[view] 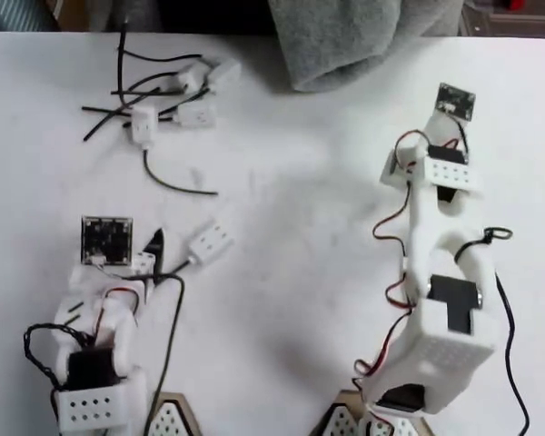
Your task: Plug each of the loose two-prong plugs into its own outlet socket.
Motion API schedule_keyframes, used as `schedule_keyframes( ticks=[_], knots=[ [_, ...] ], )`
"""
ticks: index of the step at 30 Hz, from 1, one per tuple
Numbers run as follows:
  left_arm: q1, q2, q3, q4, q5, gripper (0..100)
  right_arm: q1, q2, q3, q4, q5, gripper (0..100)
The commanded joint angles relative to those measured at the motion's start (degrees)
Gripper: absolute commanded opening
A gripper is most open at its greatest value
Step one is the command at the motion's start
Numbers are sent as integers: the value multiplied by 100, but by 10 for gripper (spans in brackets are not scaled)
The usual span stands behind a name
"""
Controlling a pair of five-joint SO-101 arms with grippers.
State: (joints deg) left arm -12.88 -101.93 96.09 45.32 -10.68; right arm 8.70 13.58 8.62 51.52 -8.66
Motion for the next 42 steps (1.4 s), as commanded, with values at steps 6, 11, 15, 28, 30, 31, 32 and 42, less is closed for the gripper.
schedule_keyframes(
  ticks=[6, 11, 15, 28, 30, 31, 32, 42],
  knots=[
    [-22, -171, -26, 26, -70, 252, 532, -558, 88, 541, -651, 269],
    [-22, -171, -18, 26, -70, 252, 743, 136, 237, -92, -721, 270],
    [-31, -171, -18, 26, -70, 252, 752, 690, -185, -154, -721, 271],
    [-40, -171, -18, 26, -70, 252, 743, 1490, -1407, 303, -721, 269],
    [-40, -171, -18, 26, -70, 252, 734, 1499, -1380, 409, -721, 255],
    [-31, -171, -18, 26, -70, 252, 725, 1490, -1380, 453, -721, 238],
    [-31, -171, -18, 26, -70, 252, 725, 1490, -1371, 462, -721, 222],
    [-22, -171, -18, 26, -70, 252, 743, 1543, -1354, 198, -738, 204]
  ],
)
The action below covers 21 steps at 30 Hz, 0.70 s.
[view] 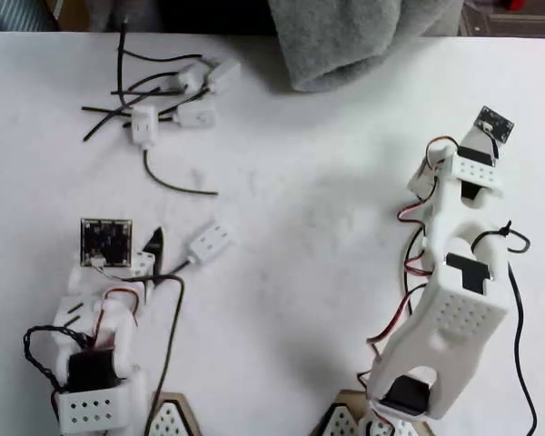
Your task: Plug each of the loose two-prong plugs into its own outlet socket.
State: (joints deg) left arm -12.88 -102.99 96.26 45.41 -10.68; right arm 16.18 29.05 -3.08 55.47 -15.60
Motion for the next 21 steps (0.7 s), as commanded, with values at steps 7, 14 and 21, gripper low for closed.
schedule_keyframes(
  ticks=[7, 14, 21],
  knots=[
    [-22, -66, -26, 18, -70, 252, 4, 716, -879, -40, -35, 204],
    [-22, -66, -26, 18, -70, 252, 13, 1270, -1881, 1007, -26, 173],
    [-22, -66, -26, 18, -70, 252, 127, 1279, -1978, 1473, -35, 247]
  ],
)
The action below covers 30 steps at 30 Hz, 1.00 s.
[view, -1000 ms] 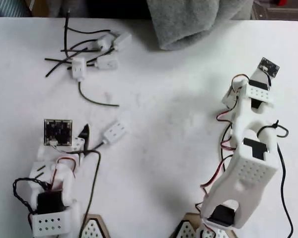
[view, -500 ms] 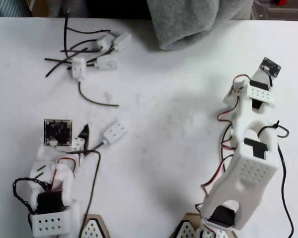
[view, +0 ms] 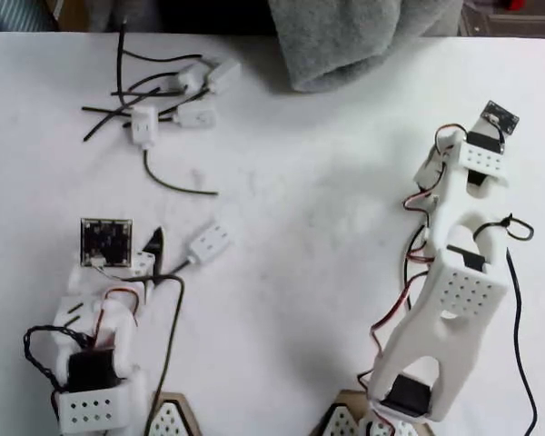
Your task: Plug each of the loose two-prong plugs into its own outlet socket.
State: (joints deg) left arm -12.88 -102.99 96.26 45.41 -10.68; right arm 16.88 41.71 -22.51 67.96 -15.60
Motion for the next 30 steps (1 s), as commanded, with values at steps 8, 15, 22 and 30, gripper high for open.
schedule_keyframes(
  ticks=[8, 15, 22, 30],
  knots=[
    [-22, -66, -26, 9, -70, 252, -22, -40, 0, 585, -26, 277],
    [-22, -66, -26, 9, -70, 252, 13, 13, -35, 435, -53, 239],
    [-22, -66, -26, 9, -70, 252, 92, 22, 9, 312, -26, 197],
    [-22, -66, -26, 9, -70, 252, 92, 171, -88, 312, 299, 128]
  ],
)
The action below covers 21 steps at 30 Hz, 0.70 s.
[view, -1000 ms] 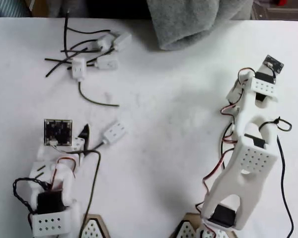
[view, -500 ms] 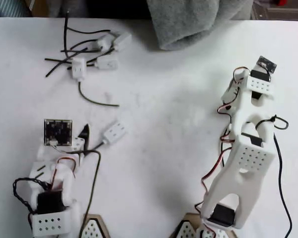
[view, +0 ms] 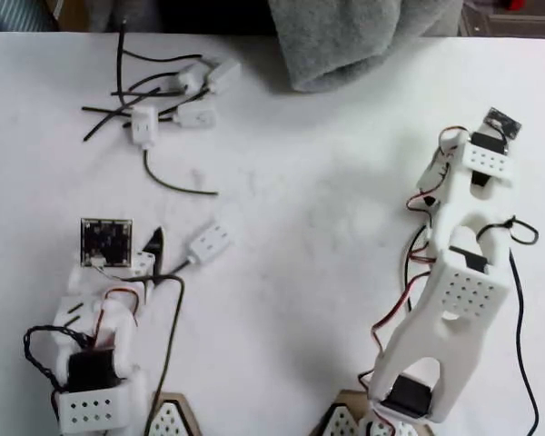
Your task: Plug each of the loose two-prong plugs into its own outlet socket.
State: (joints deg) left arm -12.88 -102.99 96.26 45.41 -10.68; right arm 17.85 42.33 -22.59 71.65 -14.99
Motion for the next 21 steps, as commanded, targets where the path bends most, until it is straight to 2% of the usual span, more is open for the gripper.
schedule_keyframes(
  ticks=[1, 9, 16, 21],
  knots=[
    [-22, -66, -26, 9, -70, 252, -4, 127, -105, -40, 237, 127],
    [-22, -66, -26, 9, -70, 252, 13, 101, -79, -22, 281, 58],
    [-13, -66, -26, -9, -70, 252, 127, 101, -123, 391, 281, 172],
    [-13, -66, -26, -9, -70, 252, 136, 101, -114, 470, 281, 173]
  ],
)
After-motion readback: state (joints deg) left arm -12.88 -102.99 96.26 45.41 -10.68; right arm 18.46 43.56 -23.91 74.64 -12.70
